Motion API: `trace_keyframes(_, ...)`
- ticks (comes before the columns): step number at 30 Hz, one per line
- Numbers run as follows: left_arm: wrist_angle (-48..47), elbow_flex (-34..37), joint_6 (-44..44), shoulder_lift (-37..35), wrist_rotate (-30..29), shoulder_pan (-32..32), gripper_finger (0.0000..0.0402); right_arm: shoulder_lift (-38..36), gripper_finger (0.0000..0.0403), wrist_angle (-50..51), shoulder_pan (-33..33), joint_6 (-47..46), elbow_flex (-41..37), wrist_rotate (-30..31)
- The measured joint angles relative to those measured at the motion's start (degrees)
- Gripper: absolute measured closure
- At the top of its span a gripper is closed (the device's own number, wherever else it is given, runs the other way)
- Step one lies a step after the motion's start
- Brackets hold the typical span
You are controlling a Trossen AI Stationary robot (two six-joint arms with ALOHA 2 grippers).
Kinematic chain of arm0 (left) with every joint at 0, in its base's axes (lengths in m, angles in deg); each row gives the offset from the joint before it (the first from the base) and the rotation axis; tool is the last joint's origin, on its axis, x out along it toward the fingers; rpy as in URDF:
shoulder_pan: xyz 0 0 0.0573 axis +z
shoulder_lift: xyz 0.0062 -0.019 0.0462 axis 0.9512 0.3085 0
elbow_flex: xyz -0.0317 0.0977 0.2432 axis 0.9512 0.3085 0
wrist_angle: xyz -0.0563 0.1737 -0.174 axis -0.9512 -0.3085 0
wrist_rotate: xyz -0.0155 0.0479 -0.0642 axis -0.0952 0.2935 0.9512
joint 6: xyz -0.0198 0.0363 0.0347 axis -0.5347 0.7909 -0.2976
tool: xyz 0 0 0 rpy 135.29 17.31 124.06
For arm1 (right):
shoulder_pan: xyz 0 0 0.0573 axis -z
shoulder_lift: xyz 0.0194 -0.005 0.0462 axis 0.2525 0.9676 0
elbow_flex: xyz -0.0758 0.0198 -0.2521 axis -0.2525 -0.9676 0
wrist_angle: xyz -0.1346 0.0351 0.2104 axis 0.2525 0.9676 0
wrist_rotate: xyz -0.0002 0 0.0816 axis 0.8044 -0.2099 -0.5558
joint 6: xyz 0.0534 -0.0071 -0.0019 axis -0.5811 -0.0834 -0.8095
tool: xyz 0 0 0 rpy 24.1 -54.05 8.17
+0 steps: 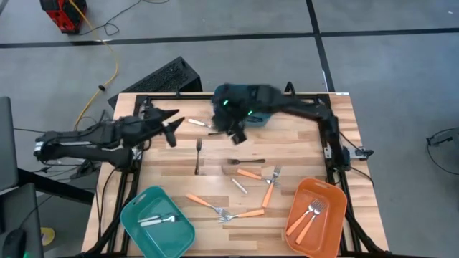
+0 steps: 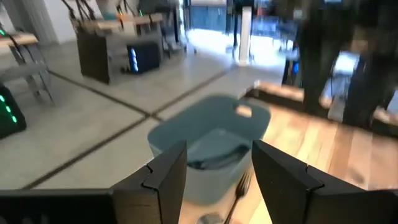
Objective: Sort silverware by color (type)
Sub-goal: Put the white fork into the green blue bin
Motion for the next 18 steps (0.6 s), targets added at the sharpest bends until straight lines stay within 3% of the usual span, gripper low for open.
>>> trace_keyframes(4, -0.11, -1.84, 1.53, 6.73, 9.17, 7.86, 0.0232, -4.56, 0.0200, 6.11, 3.58, -3.49, 0.00, 0.01)
trace_keyframes(11, -2.43, -8.24, 6.11, 19.44, 19.96, 16.64, 0.0232, -12.29, 0.0200, 13.50, 6.18, -4.10, -0.03, 2.04)
trace_keyframes(18, -7.22, -17.37, 10.14, 34.45, 24.55, 19.85, 0.0232, -19.10, 0.0200, 15.18, 6.26, -7.98, -0.02, 2.63)
